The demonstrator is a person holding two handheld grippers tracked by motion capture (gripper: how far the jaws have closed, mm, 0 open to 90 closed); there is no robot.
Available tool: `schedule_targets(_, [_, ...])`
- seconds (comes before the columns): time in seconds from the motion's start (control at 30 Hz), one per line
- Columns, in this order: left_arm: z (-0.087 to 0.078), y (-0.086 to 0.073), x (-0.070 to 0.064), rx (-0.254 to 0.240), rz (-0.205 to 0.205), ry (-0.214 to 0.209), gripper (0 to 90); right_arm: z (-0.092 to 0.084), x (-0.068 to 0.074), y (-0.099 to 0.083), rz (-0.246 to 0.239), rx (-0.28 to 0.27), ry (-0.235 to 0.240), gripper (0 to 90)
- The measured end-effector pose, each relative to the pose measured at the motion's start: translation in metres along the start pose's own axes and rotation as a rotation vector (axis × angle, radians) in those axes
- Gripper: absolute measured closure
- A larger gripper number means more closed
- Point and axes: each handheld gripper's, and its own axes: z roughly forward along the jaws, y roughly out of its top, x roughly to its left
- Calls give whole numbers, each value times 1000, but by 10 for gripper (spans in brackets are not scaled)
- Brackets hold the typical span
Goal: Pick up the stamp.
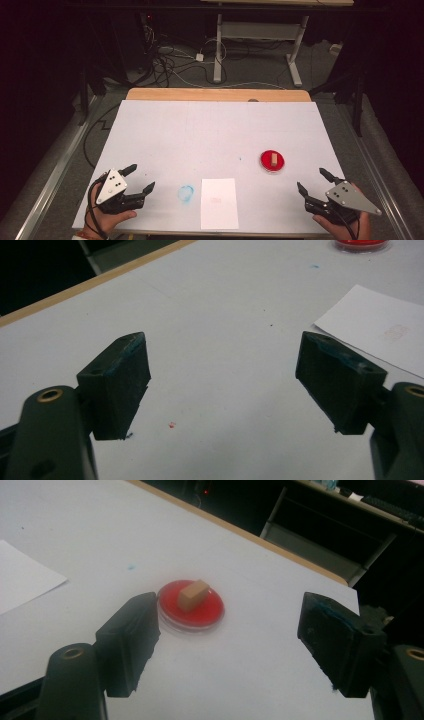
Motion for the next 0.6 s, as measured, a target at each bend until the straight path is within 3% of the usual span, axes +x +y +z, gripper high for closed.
schedule_targets(0.17, [6, -2, -3, 45, 14, -6, 208, 6, -1, -1, 17, 54, 34, 253])
schedule_targets(0.6, [15, -4, -9, 88, 42, -32, 202, 17, -4, 4, 60, 131, 87, 225])
